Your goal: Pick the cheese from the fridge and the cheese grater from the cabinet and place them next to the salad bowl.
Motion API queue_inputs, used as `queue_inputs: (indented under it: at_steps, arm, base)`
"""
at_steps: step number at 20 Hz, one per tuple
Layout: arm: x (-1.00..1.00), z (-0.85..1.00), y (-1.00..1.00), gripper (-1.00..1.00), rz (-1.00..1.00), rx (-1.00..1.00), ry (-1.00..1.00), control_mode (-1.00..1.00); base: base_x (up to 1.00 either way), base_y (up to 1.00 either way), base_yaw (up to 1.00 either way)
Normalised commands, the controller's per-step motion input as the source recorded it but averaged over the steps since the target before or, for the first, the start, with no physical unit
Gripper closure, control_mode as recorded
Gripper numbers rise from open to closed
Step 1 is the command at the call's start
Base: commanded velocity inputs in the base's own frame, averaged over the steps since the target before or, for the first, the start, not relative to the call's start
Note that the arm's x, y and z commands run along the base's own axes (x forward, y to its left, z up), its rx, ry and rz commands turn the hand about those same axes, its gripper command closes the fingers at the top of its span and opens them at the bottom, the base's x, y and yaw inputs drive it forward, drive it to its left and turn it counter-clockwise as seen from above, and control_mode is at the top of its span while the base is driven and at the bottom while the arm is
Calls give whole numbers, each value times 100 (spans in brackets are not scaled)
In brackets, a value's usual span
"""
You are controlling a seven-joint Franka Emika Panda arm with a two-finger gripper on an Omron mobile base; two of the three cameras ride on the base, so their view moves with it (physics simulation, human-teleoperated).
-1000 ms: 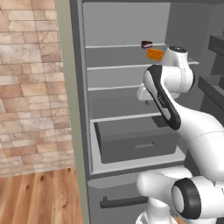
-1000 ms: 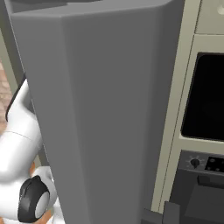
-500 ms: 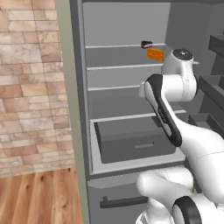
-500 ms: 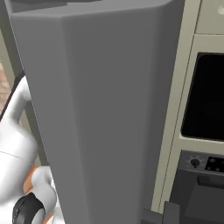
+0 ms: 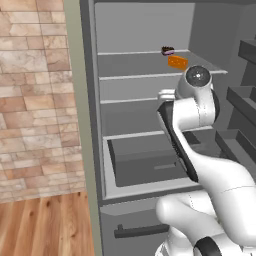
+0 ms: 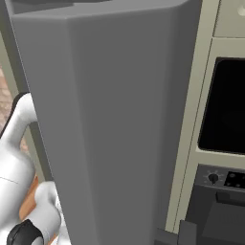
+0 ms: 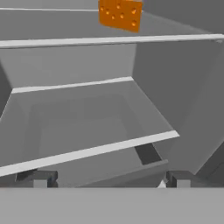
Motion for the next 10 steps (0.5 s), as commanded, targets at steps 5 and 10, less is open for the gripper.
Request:
queue_inputs:
  at_steps: [5, 10]
  arm:
    - [14, 41, -32, -100, 0, -7, 0, -100]
    - [19, 39, -27, -100, 0, -6, 5, -100]
  base:
    - [0, 0, 0]
    - [0, 0, 0]
